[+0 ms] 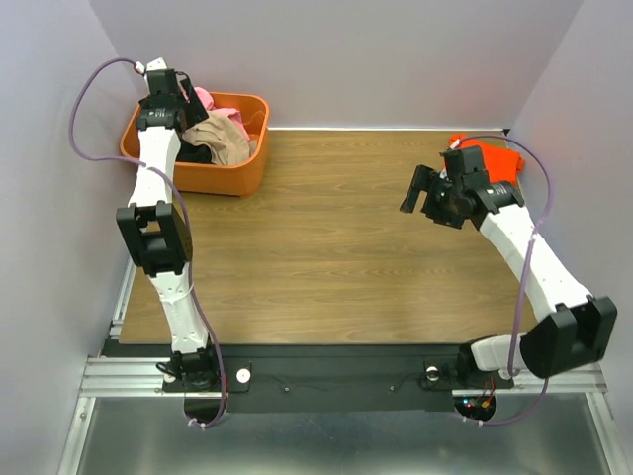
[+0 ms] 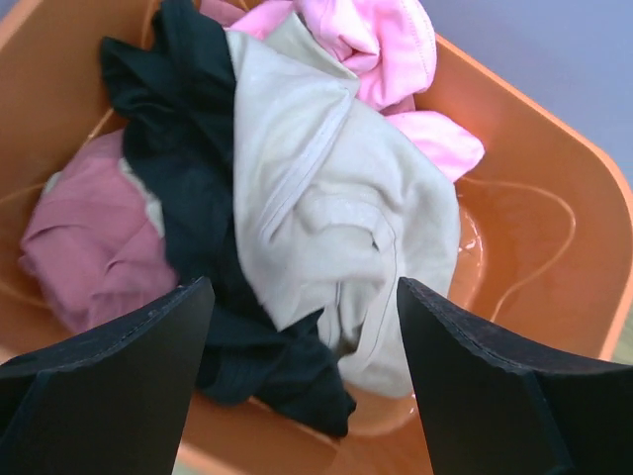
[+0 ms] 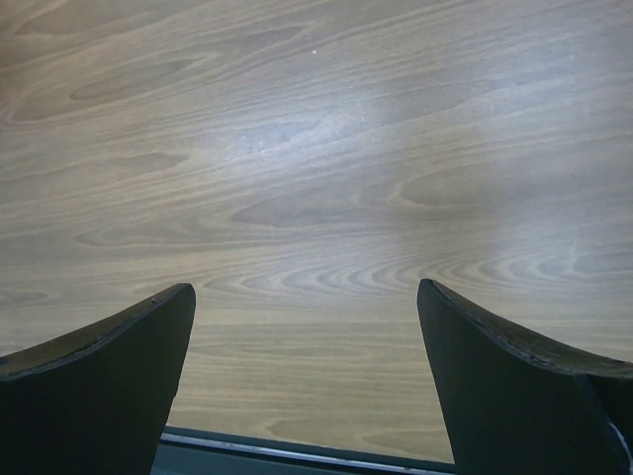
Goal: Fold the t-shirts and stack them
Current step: Grab the tshirt from the pile
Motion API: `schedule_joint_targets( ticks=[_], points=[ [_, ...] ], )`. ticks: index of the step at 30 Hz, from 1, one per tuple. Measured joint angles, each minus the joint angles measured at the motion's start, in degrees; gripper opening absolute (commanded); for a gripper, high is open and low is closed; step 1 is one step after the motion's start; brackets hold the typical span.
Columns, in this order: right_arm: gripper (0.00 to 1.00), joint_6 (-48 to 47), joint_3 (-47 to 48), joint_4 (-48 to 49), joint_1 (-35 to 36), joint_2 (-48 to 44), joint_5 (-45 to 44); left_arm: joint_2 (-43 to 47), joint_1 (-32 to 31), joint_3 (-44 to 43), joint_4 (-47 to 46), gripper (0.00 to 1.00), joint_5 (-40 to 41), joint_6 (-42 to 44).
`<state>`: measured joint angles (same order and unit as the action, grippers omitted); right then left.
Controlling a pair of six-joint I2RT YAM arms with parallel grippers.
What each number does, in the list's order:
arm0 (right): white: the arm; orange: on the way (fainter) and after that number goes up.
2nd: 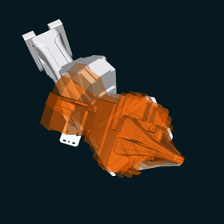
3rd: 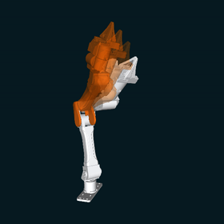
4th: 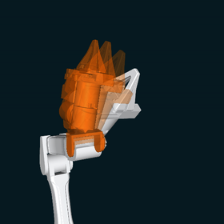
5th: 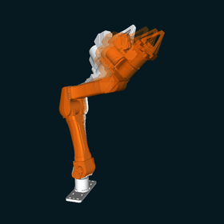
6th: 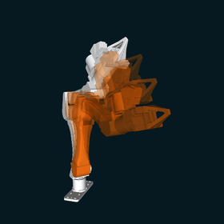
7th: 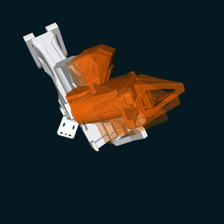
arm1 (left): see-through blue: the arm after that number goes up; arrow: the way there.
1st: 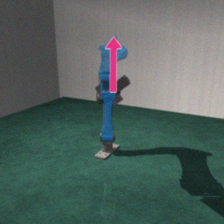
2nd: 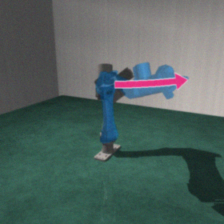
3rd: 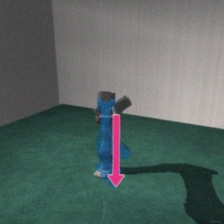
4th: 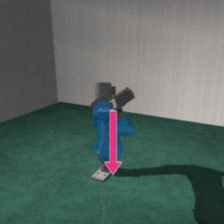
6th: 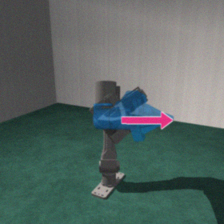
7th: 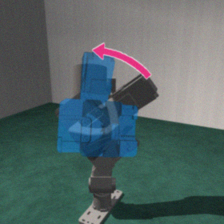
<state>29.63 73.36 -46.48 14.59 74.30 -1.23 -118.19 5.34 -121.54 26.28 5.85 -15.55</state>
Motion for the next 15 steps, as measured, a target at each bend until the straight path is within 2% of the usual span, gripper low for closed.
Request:
schedule_joint_targets(
  ticks=[5, 10, 15],
  points=[
    [1.00, 0.0, 1.8, 1.1, 0.0, 6.6, 1.3, -7.5, 0.0, -5.6, -2.8, 0.81, -0.4, -1.4],
    [1.00, 0.0, 3.2, 2.9, 0.0, 9.2, 3.1, -11.1, 0.0, -6.4, -4.9, 0.81, 0.2, -2.9],
    [1.00, 0.6, 3.2, 4.9, 0.0, 11.1, 5.2, -13.4, 0.0, -6.8, -6.1, 0.76, 1.0, -4.0]
  ],
)
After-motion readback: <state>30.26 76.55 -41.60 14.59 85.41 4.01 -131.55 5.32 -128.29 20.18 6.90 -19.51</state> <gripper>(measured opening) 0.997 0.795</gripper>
